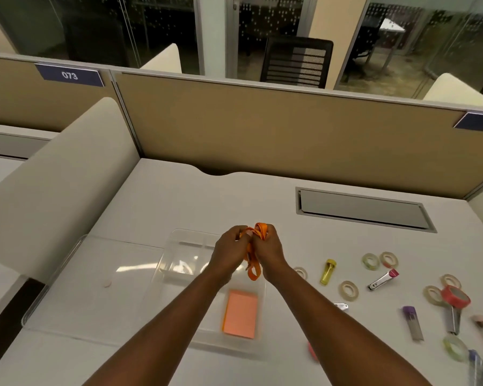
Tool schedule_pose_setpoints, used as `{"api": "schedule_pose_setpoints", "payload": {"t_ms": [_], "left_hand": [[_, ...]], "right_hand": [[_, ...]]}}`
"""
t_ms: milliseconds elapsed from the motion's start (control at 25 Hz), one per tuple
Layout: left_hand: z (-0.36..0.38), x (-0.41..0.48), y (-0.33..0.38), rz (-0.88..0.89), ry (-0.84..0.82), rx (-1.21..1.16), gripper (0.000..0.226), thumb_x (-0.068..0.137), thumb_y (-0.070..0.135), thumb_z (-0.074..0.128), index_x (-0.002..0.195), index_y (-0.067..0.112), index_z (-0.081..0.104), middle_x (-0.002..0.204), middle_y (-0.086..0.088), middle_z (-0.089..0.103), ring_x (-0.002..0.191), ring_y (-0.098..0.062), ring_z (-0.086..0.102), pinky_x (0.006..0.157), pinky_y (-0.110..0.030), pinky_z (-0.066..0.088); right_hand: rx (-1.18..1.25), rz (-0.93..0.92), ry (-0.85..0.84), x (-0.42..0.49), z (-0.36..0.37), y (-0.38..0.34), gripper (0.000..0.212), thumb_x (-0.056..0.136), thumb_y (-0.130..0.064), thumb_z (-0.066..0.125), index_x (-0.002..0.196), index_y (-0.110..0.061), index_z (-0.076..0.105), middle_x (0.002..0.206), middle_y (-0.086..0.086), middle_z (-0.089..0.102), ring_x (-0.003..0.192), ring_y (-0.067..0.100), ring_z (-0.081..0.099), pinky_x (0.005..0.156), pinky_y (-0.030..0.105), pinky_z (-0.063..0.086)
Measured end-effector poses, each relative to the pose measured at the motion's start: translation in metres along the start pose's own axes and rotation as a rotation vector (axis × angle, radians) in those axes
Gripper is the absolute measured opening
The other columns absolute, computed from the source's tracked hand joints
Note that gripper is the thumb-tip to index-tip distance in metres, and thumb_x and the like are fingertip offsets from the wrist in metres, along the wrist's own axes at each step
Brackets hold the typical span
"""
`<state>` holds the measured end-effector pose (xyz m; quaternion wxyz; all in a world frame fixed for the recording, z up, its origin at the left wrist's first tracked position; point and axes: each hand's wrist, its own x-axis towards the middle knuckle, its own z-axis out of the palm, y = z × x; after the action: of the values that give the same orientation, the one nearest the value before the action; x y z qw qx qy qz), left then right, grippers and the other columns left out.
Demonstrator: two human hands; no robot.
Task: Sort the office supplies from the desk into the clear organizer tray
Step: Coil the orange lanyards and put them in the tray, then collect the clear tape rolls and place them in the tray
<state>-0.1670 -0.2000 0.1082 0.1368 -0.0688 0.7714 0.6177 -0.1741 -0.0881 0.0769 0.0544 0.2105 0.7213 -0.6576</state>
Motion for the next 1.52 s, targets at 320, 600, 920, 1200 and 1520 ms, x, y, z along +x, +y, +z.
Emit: {"api": "schedule_pose_setpoints", "payload": {"t_ms": [320, 600, 920, 1200, 1520], "left_hand": [[0.016, 0.013, -0.025, -0.268, -0.228, -0.207, 0.051, 0.102, 0.056, 0.030, 0.100, 0.015, 0.061, 0.102, -0.005, 0.063, 0.091, -0.005, 0.064, 0.079, -0.021, 0.050], [0.023, 0.023, -0.043, -0.398, -0.280, -0.287, 0.048, 0.095, 0.069, 0.028, 0.084, 0.029, 0.052, 0.076, 0.013, 0.054, 0.067, -0.004, 0.052, 0.060, -0.026, 0.044], [0.035, 0.026, -0.063, -0.372, -0.255, -0.252, 0.073, 0.093, 0.073, 0.017, 0.106, 0.014, 0.057, 0.073, 0.003, 0.071, 0.066, -0.004, 0.067, 0.053, -0.019, 0.050], [0.055, 0.015, -0.049, -0.148, -0.022, 0.238, 0.069, 0.095, 0.067, 0.027, 0.108, 0.009, 0.062, 0.110, -0.017, 0.065, 0.105, -0.031, 0.062, 0.096, -0.049, 0.049], [0.121, -0.007, -0.051, 0.369, 0.158, 0.681, 0.034, 0.089, 0.039, 0.066, 0.110, 0.012, 0.067, 0.109, -0.009, 0.063, 0.102, -0.026, 0.058, 0.087, -0.036, 0.045]], "right_hand": [[0.082, 0.172, -0.084, 0.007, 0.024, 0.022, 0.029, 0.077, -0.043, 0.048, 0.082, -0.015, 0.051, 0.079, 0.008, 0.052, 0.075, 0.023, 0.053, 0.062, 0.034, 0.042], [0.048, 0.411, -0.135, 0.011, 0.033, 0.033, 0.060, 0.099, -0.050, 0.036, 0.105, 0.004, 0.062, 0.087, 0.031, 0.060, 0.077, 0.039, 0.065, 0.078, 0.036, 0.054], [0.158, 0.512, 0.017, 0.010, 0.021, 0.007, 0.029, 0.092, -0.034, 0.046, 0.082, -0.013, 0.064, 0.083, 0.013, 0.067, 0.087, 0.032, 0.069, 0.076, 0.037, 0.054], [0.021, 0.273, -0.036, -0.001, -0.039, 0.002, 0.029, 0.096, -0.032, 0.049, 0.102, -0.011, 0.069, 0.102, 0.006, 0.069, 0.094, 0.021, 0.062, 0.093, 0.042, 0.051], [-0.345, 0.065, 0.144, -0.015, -0.177, 0.037, 0.020, 0.092, -0.029, 0.053, 0.093, -0.022, 0.072, 0.095, -0.006, 0.073, 0.097, 0.019, 0.067, 0.091, 0.040, 0.054]]}}
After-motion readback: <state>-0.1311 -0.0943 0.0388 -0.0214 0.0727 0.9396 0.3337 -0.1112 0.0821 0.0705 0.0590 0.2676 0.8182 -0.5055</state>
